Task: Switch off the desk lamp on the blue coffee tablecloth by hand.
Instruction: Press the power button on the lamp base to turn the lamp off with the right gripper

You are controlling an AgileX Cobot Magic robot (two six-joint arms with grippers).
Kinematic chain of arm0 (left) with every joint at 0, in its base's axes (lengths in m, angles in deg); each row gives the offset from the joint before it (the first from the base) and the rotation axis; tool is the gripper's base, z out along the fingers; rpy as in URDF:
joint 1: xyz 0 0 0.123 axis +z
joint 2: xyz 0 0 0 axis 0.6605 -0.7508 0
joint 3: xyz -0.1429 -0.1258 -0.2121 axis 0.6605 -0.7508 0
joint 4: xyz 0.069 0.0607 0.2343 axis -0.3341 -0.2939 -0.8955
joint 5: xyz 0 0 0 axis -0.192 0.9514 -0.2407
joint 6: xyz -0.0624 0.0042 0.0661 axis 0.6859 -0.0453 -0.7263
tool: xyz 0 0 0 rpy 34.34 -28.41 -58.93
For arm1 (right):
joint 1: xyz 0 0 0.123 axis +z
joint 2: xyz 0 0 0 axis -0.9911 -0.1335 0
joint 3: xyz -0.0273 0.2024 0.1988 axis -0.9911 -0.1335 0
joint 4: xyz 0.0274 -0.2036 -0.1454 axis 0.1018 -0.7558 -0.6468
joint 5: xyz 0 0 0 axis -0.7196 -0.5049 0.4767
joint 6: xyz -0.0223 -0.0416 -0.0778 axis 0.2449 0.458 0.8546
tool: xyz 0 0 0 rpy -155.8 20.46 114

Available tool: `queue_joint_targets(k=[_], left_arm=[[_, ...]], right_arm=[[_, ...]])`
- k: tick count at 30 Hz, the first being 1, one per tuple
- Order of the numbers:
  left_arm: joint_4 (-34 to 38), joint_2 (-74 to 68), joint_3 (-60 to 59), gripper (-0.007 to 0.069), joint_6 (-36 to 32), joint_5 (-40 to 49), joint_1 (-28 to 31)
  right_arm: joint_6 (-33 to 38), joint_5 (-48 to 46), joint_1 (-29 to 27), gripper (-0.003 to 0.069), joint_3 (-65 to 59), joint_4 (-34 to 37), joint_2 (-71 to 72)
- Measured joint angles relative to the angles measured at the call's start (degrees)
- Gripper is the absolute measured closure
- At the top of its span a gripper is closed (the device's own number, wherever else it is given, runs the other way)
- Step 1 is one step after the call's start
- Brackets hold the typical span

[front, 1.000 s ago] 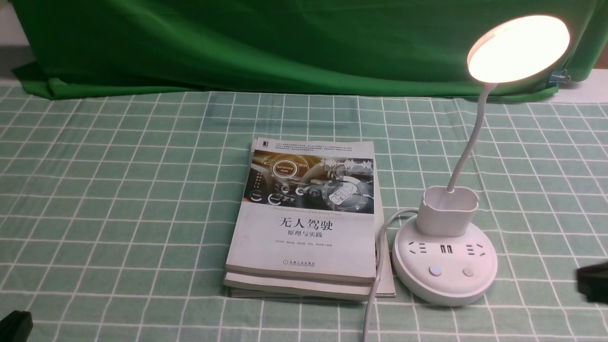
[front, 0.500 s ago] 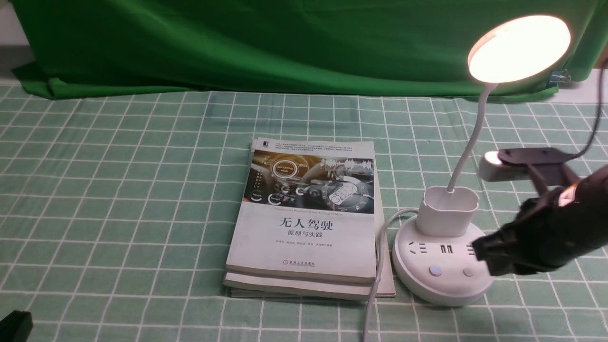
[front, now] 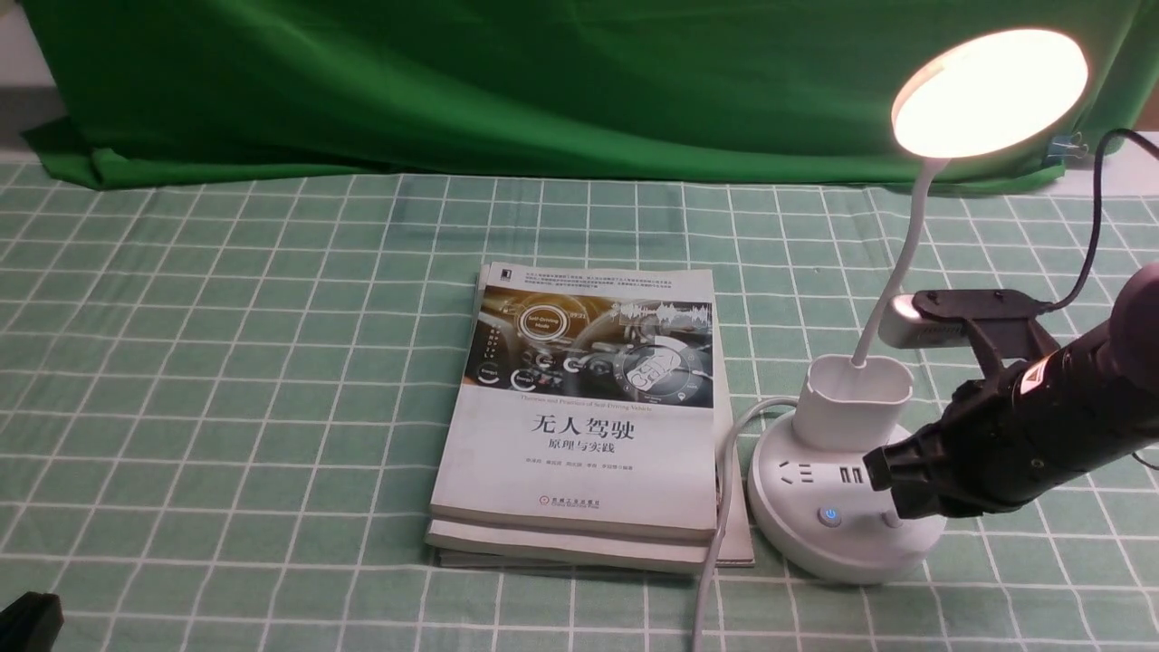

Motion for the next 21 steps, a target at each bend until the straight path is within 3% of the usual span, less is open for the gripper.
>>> queue_joint_targets(k=[11,21], left_arm=[[0.0,0.0,0.0,0.0624,0.0,0.0,0.0],[0.0,0.0,0.0,0.0624,0.0,0.0,0.0]], right_arm=[[0.1,2.1,0.0,0.0622,0.7,0.1,-4.3],[0.1,1.1,0.2,0.0622,0.5,0.0,1.8]])
